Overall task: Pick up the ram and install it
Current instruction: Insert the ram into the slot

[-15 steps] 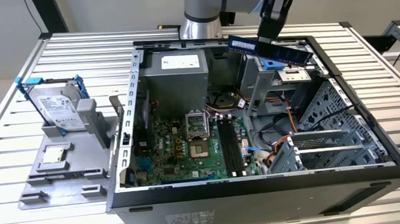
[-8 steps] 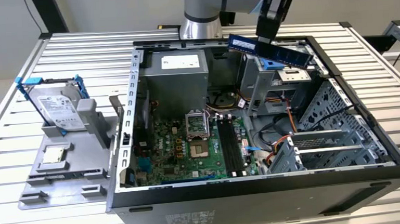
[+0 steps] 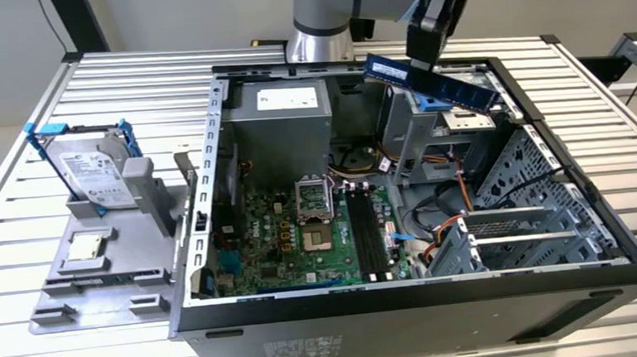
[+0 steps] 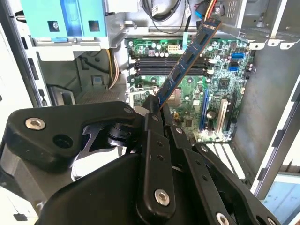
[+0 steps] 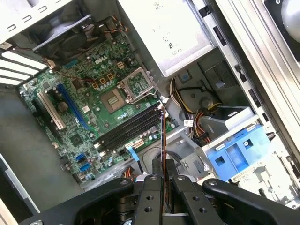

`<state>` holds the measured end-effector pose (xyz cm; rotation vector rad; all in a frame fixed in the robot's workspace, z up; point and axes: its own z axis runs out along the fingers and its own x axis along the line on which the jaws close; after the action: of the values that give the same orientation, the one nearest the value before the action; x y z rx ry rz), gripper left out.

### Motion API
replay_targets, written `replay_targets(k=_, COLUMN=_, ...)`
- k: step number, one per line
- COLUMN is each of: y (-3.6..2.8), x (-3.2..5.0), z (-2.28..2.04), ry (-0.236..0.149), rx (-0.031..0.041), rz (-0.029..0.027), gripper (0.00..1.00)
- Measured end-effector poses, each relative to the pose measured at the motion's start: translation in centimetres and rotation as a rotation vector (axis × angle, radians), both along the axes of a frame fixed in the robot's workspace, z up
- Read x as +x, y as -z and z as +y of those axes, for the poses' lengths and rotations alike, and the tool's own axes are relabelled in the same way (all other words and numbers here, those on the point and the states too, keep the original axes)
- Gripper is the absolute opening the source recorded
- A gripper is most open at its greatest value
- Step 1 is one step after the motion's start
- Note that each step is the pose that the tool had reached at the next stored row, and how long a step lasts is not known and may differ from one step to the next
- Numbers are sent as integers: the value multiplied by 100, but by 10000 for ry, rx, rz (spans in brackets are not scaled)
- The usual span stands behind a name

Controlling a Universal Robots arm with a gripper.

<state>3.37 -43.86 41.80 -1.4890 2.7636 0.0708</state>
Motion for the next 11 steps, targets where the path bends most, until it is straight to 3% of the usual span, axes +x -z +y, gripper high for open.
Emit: replay_targets(k=11, y=0, x=0, z=-89, ry=609, rx=0, rz=0, gripper=0)
